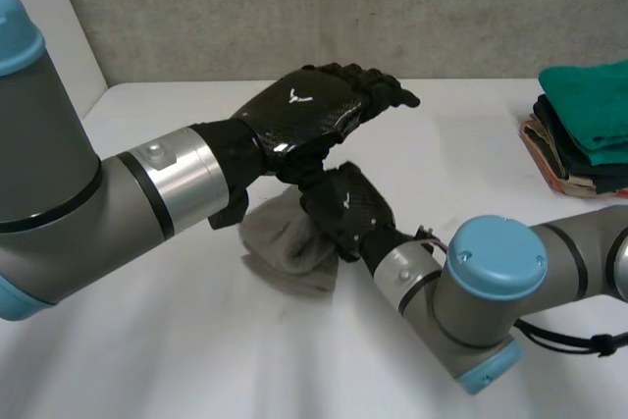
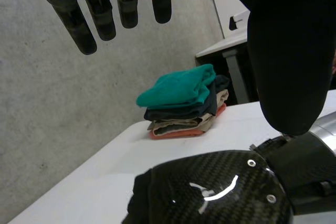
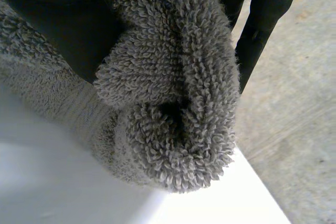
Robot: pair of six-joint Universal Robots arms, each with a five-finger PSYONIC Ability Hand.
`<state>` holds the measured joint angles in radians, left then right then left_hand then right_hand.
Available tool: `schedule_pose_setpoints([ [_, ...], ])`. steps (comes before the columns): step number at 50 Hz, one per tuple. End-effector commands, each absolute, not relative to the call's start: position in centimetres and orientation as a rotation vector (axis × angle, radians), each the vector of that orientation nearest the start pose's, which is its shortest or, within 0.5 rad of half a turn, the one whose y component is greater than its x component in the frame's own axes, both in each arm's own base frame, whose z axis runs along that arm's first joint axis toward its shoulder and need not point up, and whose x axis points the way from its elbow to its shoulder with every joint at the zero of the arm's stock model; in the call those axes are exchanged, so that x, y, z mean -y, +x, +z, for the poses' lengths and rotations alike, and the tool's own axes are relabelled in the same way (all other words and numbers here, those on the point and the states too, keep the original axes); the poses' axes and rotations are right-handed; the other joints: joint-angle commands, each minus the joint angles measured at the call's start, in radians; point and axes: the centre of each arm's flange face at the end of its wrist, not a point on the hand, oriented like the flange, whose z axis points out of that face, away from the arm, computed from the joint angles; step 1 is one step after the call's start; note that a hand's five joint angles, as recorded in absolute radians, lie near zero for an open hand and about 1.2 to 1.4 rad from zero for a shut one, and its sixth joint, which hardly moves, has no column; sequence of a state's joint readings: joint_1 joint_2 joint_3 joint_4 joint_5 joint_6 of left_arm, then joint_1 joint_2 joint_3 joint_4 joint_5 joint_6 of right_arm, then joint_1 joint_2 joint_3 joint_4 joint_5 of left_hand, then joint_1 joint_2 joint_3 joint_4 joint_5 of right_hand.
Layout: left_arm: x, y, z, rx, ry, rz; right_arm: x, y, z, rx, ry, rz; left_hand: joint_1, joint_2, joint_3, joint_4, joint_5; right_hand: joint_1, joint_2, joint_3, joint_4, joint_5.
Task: Fold the laundry.
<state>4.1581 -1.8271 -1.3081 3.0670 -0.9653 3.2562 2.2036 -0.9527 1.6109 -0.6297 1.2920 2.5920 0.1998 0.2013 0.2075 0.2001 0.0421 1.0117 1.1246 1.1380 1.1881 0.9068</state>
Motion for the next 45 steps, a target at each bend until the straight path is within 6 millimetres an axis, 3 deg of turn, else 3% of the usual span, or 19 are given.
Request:
schedule_pose_setpoints([
  [1,19.5,-33.5,32.3,1.462,-1.083,1.599,25.6,35.7,17.4,-1.497,-1.292,-2.161,-0.025,-0.027,-0.033,-0.026,-0.042,0.385,0.272,0.258,0.208,0.315],
  [3,19.4,-33.5,33.0,1.441,-1.081,1.621,27.5,34.9,18.9,-1.495,-1.251,-2.232,-0.025,-0.027,-0.033,-0.026,-0.042,0.385,0.272,0.258,0.208,0.315],
  [4,19.5,-33.5,33.7,1.421,-1.078,1.642,29.3,34.0,20.7,-1.48,-1.207,-2.313,-0.025,-0.027,-0.033,-0.026,-0.042,0.385,0.272,0.258,0.208,0.315],
  [7,19.8,-33.4,34.6,1.404,-1.064,1.668,31.6,32.7,23.5,-1.442,-1.147,-2.429,-0.025,-0.027,-0.033,-0.026,-0.042,0.385,0.272,0.258,0.208,0.315],
  [8,20.1,-33.3,35.2,1.4,-1.044,1.686,33.1,31.8,25.5,-1.411,-1.103,-2.511,-0.025,-0.027,-0.033,-0.026,-0.042,0.385,0.272,0.258,0.208,0.315],
  [11,20.3,-33.2,35.8,1.403,-1.011,1.705,35.9,29.4,27.8,-1.408,-1.031,-2.632,-0.025,-0.027,-0.033,-0.026,-0.042,0.385,0.272,0.258,0.208,0.315],
  [12,20.5,-33.2,36.1,1.406,-0.991,1.711,38.0,27.1,29.1,-1.425,-0.968,-2.705,-0.025,-0.027,-0.033,-0.026,-0.042,0.385,0.272,0.258,0.208,0.315],
  [14,20.5,-33.1,36.2,1.407,-0.977,1.713,39.9,24.6,30.2,-1.446,-0.906,-2.761,-0.025,-0.027,-0.033,-0.026,-0.042,0.385,0.272,0.258,0.208,0.315],
  [15,20.5,-33.2,36.2,1.408,-0.973,1.709,41.5,22.1,30.8,-1.466,-0.848,-2.803,-0.025,-0.027,-0.033,-0.026,-0.042,0.385,0.272,0.258,0.208,0.315],
  [18,20.4,-33.2,36.0,1.416,-0.972,1.702,43.6,18.1,31.7,-1.498,-0.762,-2.865,-0.025,-0.027,-0.033,-0.026,-0.042,0.385,0.272,0.258,0.208,0.315],
  [19,20.5,-33.2,35.8,1.422,-0.971,1.695,44.8,15.1,31.9,-1.534,-0.705,-2.902,-0.025,-0.027,-0.033,-0.026,-0.042,0.385,0.272,0.258,0.208,0.315],
  [22,20.4,-33.1,35.3,1.439,-0.972,1.678,46.4,11.3,31.2,-1.597,-0.655,-2.921,-0.025,-0.027,-0.033,-0.026,-0.042,0.385,0.272,0.258,0.208,0.315],
  [23,20.4,-33.1,35.0,1.449,-0.973,1.669,47.6,9.3,29.3,-1.658,-0.647,-2.888,-0.025,-0.027,-0.033,-0.026,-0.042,0.385,0.272,0.258,0.208,0.315],
  [26,20.4,-33.1,34.4,1.463,-0.973,1.655,49.2,7.1,25.6,-1.739,-0.694,-2.811,-0.025,-0.027,-0.033,-0.026,-0.042,0.385,0.272,0.258,0.208,0.315],
  [27,20.4,-33.1,34.2,1.468,-0.974,1.648,50.0,6.1,23.2,-1.771,-0.75,-2.754,-0.025,-0.027,-0.033,-0.026,-0.042,0.385,0.272,0.258,0.208,0.315],
  [33,20.3,-33.4,33.0,1.493,-0.978,1.615,51.1,3.1,14.2,-1.902,-0.866,-2.491,-0.025,-0.027,-0.033,-0.026,-0.042,0.385,0.272,0.258,0.208,0.315],
  [38,20.4,-33.5,32.6,1.503,-0.979,1.605,50.9,2.6,14.0,-1.913,-0.875,-2.489,-0.025,-0.027,-0.033,-0.026,-0.042,0.284,0.171,0.158,0.107,0.214],
  [41,20.4,-33.5,32.7,1.497,-0.982,1.611,50.8,2.6,15.3,-1.898,-0.867,-2.517,-0.025,-0.027,-0.033,-0.026,-0.042,-0.837,-0.95,-0.963,-1.014,-0.907],
  [45,20.4,-33.5,33.1,1.486,-0.98,1.621,50.0,2.3,18.6,-1.909,-0.803,-2.575,-0.025,-0.027,-0.033,-0.026,-0.042,-0.837,-0.95,-0.963,-1.014,-0.907],
])
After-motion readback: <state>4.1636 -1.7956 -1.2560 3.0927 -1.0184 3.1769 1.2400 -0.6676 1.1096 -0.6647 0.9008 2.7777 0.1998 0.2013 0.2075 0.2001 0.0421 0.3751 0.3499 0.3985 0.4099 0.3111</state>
